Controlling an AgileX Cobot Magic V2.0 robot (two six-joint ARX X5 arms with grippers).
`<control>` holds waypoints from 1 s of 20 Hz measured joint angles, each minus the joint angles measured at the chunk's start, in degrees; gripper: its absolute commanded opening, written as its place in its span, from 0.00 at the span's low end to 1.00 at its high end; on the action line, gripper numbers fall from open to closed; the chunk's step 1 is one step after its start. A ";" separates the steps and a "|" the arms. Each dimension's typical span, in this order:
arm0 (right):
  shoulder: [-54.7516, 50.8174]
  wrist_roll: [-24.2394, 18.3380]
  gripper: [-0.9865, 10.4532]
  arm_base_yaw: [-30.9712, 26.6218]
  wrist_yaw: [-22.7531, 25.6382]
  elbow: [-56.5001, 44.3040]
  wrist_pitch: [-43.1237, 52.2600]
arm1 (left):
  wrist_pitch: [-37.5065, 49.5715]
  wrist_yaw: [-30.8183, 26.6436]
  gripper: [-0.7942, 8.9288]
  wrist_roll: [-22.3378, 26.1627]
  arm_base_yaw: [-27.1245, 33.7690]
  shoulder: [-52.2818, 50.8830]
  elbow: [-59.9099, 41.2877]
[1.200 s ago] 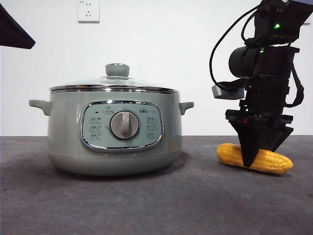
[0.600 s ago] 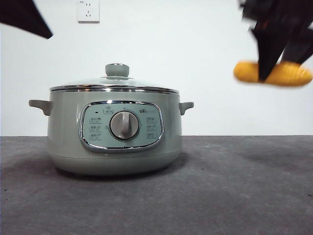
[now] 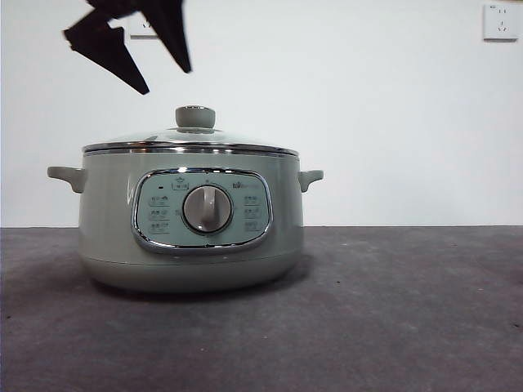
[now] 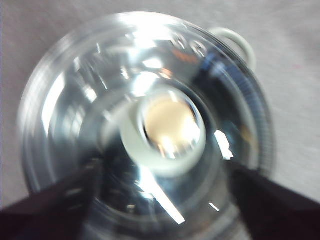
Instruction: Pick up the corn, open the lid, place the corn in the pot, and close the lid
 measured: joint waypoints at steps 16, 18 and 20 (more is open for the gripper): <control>-7.43 2.45 0.08 0.00 0.00 0.00 -0.35 | -3.15 -8.11 0.63 0.92 -5.31 9.90 8.07; -7.45 2.47 0.08 0.00 0.00 0.00 -0.35 | -3.17 -8.17 0.59 0.96 -5.31 10.51 8.07; -7.43 2.51 0.08 0.00 0.00 0.00 -0.35 | -3.15 -8.17 0.59 1.31 -5.31 10.62 8.07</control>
